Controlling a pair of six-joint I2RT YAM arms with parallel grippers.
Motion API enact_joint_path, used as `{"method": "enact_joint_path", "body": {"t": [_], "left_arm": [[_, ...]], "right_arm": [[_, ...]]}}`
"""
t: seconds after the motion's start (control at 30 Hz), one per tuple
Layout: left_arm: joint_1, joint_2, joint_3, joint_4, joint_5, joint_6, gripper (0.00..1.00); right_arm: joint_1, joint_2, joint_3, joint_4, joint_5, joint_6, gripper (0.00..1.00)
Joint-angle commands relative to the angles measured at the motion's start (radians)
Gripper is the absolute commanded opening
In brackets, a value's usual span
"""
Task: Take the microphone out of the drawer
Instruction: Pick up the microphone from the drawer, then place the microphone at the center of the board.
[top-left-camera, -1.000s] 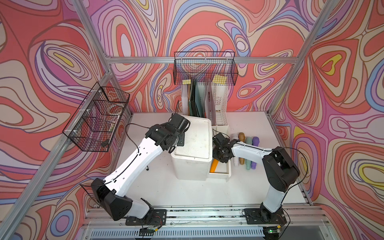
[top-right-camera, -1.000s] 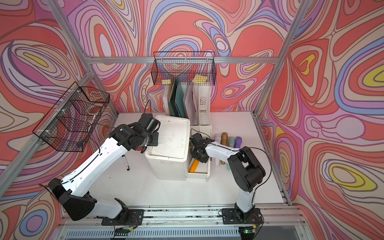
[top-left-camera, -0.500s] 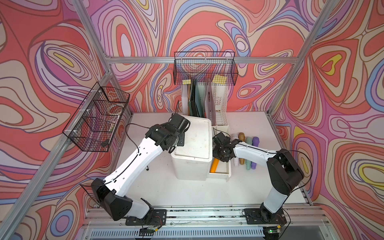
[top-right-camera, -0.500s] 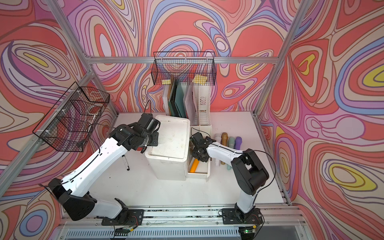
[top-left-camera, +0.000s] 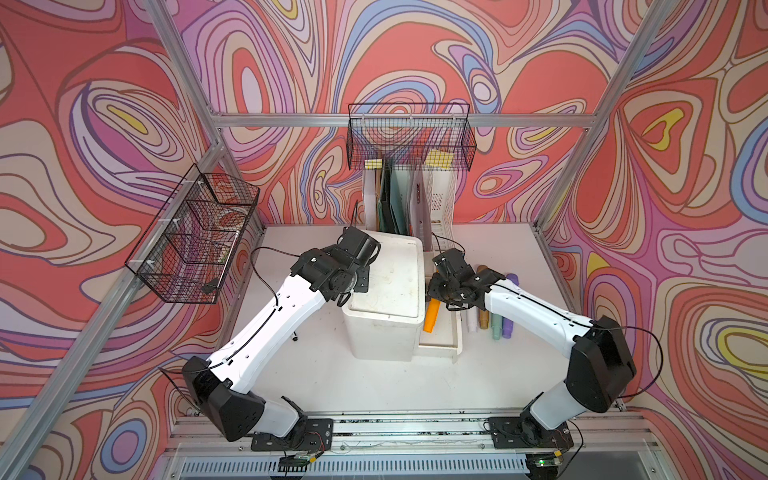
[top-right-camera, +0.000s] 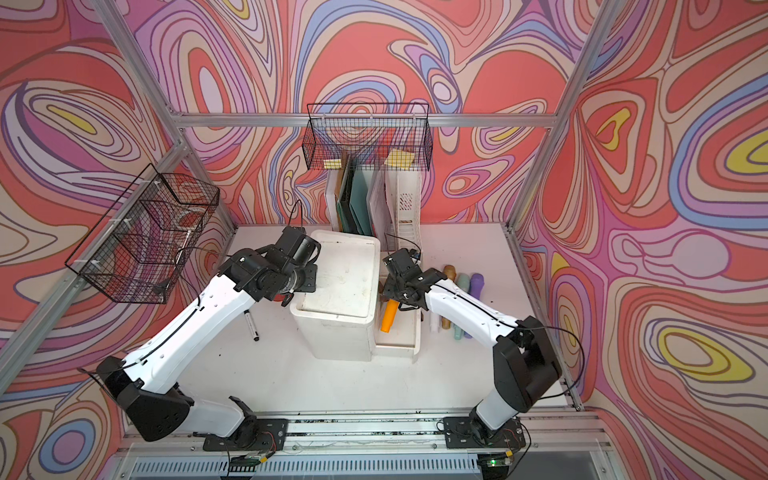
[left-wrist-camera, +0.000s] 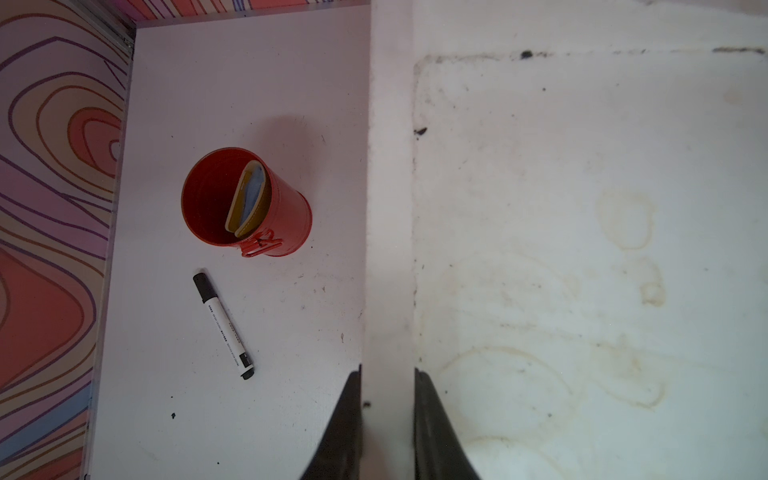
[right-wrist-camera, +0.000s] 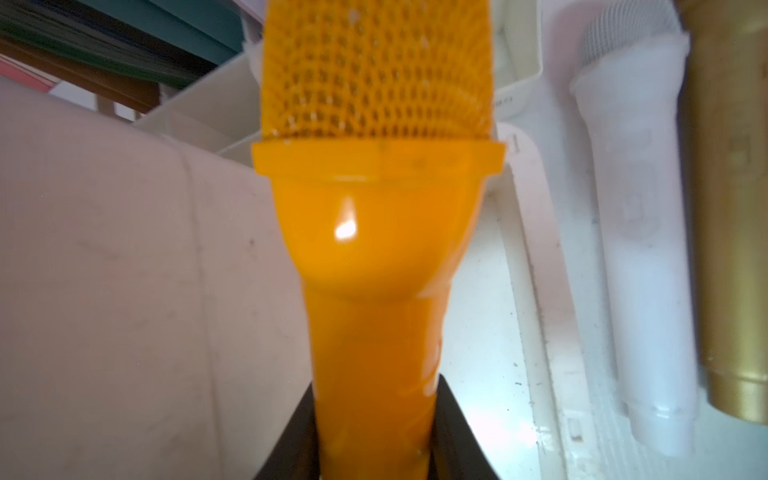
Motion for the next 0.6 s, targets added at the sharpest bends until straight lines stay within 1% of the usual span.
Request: {"method": "enact_joint_path", "body": {"t": [0.0, 0.17, 0.3, 0.43, 0.57], "left_arm": [[0.004, 0.03, -0.026, -0.095, -0.079, 0.042, 0.0], [0.004, 0.03, -0.023, -0.095, -0.077, 0.041, 0.0], [0.004, 0.03, -0.022, -0.094, -0.071, 0.037, 0.0], [0.004, 0.029, -0.019, -0.095, -0.069, 0.038, 0.0], [0.004, 0.027, -0.017, -0.096, -0.069, 0.04, 0.0]], "right_arm": [[0.004, -0.053, 0.045, -0.02, 0.053, -0.147, 0.14], [0.003, -0.111, 0.053, -0.029, 0.108, -0.313, 0.14], [-0.003, -0.137, 0.068, -0.069, 0.187, -0.443, 0.14], [-0.017, -0.16, 0.051, -0.091, 0.275, -0.561, 0.14], [-0.072, -0.187, 0.02, -0.108, 0.323, -0.644, 0.14]]}}
